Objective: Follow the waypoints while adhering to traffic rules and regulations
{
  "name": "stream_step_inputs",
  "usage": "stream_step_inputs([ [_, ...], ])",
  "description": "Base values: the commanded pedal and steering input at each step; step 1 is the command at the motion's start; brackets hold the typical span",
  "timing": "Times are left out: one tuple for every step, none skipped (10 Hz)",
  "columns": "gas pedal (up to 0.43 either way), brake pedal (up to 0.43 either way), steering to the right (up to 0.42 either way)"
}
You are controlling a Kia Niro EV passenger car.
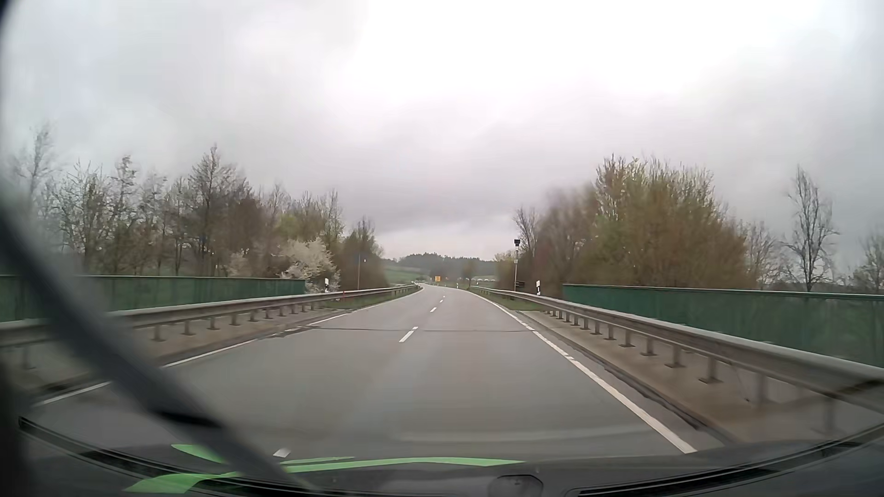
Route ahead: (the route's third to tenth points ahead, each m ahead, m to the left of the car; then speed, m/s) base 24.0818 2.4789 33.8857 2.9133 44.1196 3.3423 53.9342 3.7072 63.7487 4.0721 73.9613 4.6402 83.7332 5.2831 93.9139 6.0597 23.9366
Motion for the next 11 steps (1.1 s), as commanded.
stream_step_inputs([
  [0.220,0.000,-0.004],
  [0.228,0.000,-0.005],
  [0.228,0.000,-0.004],
  [0.228,0.000,-0.005],
  [0.228,0.000,-0.005],
  [0.220,0.000,-0.006],
  [0.220,0.000,-0.007],
  [0.220,0.000,-0.007],
  [0.220,0.000,-0.007],
  [0.220,0.000,-0.008],
  [0.220,0.000,-0.009],
])
